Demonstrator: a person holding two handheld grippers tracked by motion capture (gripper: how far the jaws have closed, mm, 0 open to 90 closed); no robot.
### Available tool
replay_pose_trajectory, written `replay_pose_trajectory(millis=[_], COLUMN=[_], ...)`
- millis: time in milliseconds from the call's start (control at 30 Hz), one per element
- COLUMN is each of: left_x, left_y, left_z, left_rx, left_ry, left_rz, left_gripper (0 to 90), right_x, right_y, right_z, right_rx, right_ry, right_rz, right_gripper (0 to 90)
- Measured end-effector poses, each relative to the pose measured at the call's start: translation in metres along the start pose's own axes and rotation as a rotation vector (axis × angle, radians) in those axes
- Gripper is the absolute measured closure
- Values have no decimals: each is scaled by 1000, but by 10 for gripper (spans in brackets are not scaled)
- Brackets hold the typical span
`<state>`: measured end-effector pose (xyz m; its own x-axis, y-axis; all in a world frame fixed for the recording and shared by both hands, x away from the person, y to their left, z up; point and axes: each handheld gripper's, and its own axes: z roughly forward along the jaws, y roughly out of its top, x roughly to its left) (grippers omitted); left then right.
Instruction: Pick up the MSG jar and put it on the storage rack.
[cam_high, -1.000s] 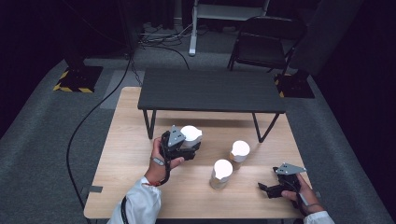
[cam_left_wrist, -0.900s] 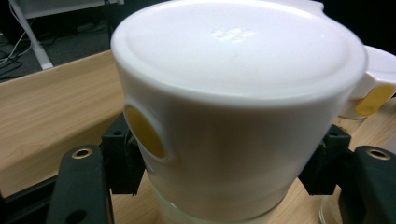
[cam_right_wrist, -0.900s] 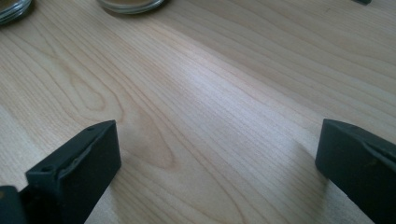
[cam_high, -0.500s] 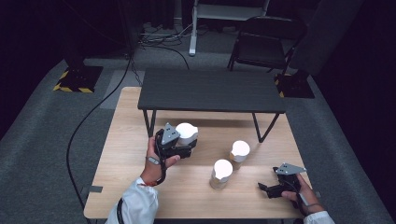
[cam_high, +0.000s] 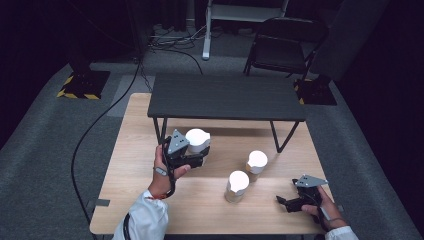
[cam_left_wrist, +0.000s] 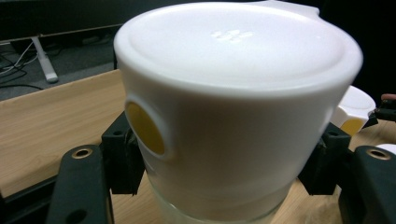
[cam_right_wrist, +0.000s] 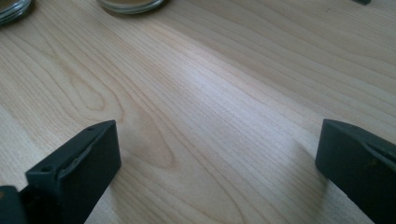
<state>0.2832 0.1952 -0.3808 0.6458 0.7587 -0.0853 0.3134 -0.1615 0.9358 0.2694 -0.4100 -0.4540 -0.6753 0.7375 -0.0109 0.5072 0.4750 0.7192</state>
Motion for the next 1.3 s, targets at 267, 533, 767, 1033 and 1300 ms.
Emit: replay_pose_trajectory(millis=[267,533,767,1033,1300], left_x=[-3,-4,-3,-6,-10], left_y=[11,30,49,76,98], left_z=[-2,-10,-14,-14,-14], left_rx=[-6,-29,-45,-55,-71], left_ry=[9,13,17,41,49], left_rz=[-9,-8,-4,27,41], left_gripper=[301,301,301,301,301], right_x=[0,0,0,0,0], right_y=[0,0,0,0,0], right_z=[0,0,0,0,0], right_rx=[0,0,0,1,0], right_ry=[0,0,0,0,0], right_rz=[0,0,0,1,1], right_gripper=[0,0,0,0,0])
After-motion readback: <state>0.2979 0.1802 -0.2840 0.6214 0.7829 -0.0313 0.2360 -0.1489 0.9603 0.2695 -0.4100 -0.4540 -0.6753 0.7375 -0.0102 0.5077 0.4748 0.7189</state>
